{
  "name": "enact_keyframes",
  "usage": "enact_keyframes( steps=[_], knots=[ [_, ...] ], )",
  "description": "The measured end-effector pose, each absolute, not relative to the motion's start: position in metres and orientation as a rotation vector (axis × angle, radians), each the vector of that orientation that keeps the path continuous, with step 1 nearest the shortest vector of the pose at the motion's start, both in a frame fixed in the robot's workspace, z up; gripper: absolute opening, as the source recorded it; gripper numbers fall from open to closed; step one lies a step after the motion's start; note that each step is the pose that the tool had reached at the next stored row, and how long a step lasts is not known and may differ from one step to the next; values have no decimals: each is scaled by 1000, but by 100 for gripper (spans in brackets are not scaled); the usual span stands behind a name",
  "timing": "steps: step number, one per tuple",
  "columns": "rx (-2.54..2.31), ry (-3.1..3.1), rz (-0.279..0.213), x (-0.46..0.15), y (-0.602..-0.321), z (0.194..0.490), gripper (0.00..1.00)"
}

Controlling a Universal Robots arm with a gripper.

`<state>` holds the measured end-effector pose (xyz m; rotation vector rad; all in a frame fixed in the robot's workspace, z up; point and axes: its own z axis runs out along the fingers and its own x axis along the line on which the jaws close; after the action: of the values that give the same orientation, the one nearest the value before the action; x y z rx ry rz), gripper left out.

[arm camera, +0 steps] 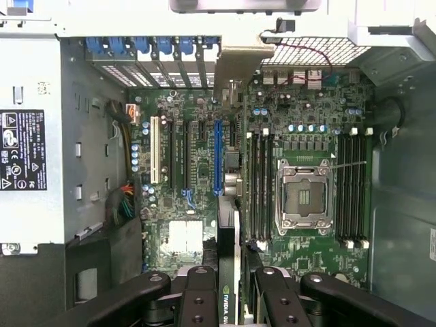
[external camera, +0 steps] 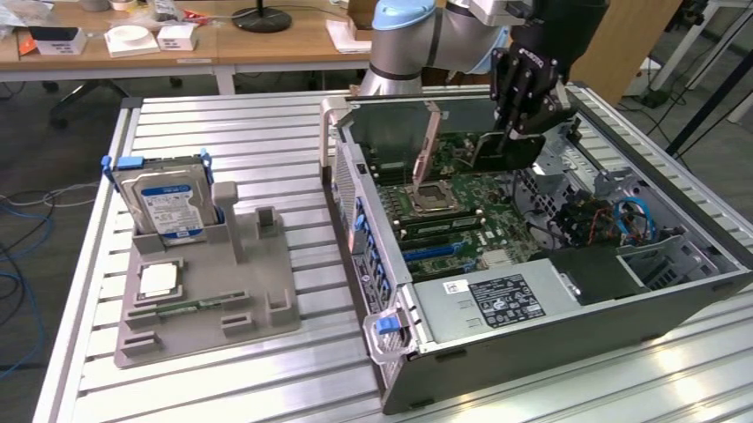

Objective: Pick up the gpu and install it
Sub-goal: 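Insert the gpu into the slot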

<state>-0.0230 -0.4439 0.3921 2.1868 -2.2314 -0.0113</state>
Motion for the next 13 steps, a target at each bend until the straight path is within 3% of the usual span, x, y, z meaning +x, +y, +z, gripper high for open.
enact_keyframes(
  steps=[13],
  knots=[
    [2187,-2231,-11,-23,-444,388,26]
  ],
)
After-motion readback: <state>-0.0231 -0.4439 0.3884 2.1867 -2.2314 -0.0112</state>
